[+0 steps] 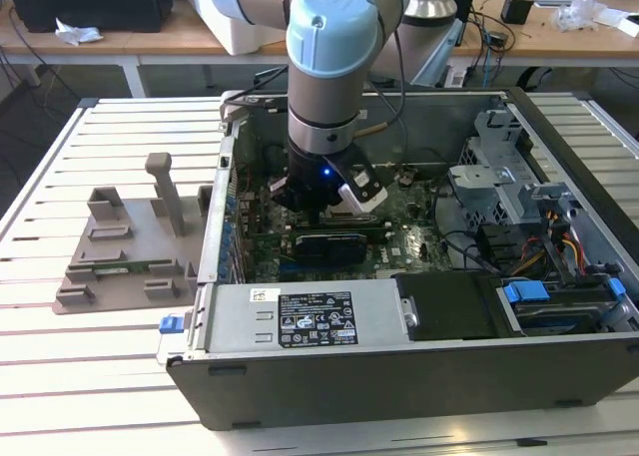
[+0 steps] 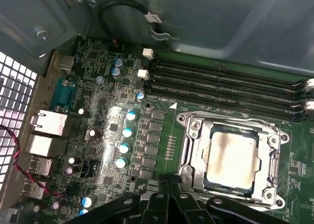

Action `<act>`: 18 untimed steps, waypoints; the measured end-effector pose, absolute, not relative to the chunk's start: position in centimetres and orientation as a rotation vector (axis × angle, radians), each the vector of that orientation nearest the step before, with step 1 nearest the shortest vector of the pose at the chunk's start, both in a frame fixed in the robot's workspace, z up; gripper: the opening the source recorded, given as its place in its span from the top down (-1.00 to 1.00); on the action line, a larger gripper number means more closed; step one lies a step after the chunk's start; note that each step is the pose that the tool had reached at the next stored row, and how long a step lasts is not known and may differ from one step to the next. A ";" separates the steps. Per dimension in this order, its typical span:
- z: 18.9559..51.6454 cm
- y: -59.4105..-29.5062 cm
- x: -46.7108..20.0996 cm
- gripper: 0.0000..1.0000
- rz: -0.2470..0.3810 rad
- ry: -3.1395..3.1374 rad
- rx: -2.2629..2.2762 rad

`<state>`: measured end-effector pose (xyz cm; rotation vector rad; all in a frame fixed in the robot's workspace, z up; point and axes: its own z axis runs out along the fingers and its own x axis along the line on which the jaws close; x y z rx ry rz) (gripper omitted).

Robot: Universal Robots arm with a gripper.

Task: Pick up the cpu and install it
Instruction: 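Install the second cpu locking lever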

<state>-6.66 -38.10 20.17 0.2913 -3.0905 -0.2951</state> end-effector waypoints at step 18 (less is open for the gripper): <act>20.2 -38.5 -6.4 0.79 -0.307 -3.078 0.289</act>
